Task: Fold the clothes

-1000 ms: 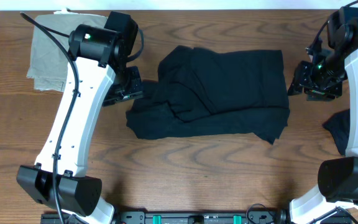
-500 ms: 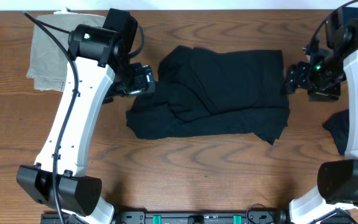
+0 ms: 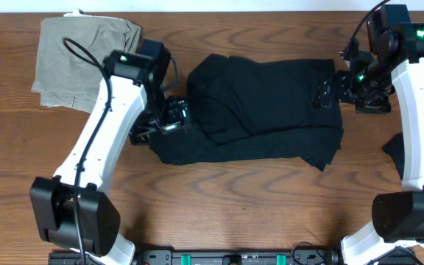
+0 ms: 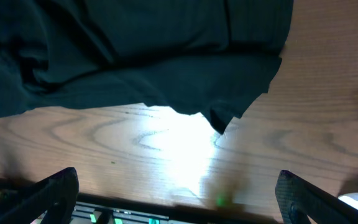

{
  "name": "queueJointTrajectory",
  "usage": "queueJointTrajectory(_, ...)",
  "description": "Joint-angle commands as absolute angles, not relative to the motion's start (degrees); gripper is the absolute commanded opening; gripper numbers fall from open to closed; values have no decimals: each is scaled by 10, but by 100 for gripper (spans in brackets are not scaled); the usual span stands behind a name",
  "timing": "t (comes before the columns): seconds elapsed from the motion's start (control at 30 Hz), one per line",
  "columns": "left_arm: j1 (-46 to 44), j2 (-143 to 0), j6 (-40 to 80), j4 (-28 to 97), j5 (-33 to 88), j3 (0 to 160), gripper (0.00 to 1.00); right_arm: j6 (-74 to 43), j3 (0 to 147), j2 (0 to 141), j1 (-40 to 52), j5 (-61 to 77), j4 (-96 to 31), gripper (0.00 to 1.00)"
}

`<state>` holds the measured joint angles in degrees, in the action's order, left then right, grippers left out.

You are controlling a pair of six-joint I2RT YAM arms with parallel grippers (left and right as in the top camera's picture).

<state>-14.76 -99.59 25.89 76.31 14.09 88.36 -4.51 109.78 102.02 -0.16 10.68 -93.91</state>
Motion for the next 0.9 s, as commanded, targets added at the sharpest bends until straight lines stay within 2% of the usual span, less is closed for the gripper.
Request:
queueJointTrajectory(0.0, -146, -992, 282, 717, 201, 823, 98, -46, 1097, 1005, 2, 109, -939, 99)
queueJointTrajectory(0.13, -146, -992, 297, 656, 205, 777, 98, -46, 1097, 1005, 2, 109, -938, 99)
queueJointTrajectory(0.4, -145, -992, 385, 644, 142, 743, 98, -58, 1086, 1005, 6, 110, -917, 99)
queueJointTrajectory(0.87, -145, -992, 410, 492, 180, 626, 98, -90, 914, 1005, 12, 110, -804, 97)
